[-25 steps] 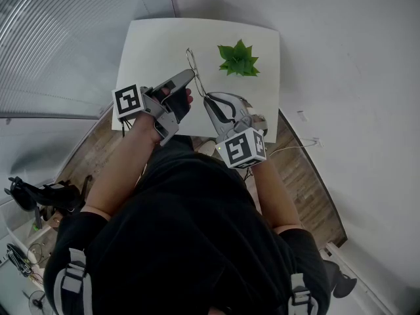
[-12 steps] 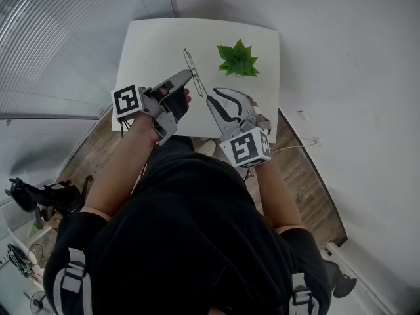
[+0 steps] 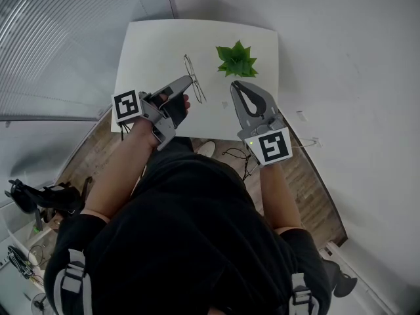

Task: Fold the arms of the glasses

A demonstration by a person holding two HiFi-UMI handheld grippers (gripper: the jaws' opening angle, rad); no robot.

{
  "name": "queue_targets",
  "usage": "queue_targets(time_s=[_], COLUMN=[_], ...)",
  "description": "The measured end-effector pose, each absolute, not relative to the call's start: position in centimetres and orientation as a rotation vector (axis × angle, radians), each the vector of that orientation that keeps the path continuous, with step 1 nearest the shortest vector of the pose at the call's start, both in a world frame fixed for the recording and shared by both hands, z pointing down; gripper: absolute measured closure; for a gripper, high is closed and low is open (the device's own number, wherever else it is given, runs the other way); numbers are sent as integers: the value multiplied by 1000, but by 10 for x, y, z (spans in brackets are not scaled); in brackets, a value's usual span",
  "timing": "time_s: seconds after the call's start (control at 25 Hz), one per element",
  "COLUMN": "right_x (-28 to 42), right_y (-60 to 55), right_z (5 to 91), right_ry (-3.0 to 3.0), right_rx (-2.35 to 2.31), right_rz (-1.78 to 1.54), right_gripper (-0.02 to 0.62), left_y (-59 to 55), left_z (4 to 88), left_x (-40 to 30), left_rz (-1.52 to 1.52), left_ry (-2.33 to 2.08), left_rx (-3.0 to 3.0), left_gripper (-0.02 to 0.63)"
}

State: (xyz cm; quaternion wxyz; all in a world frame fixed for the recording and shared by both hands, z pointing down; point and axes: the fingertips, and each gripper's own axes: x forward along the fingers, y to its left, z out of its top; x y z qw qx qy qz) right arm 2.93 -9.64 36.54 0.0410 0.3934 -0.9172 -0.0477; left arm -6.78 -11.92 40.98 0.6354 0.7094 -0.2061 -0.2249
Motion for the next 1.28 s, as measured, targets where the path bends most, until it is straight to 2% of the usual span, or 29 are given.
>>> queue_targets(time_s=[0.36, 1.28], right_x=[46, 29], right_y=[-106, -106], right_z=[383, 384], right_ry=[-2870, -2847], right_rx=[1294, 1255], right_rz=[47, 25], right_gripper=[583, 584], left_y=[-115, -119], left_z=[414, 413], left_x=[-64, -64], left_rz=[-506, -502], left_ry=[-454, -435], left_rx=[1613, 1612], left_gripper=[594, 594])
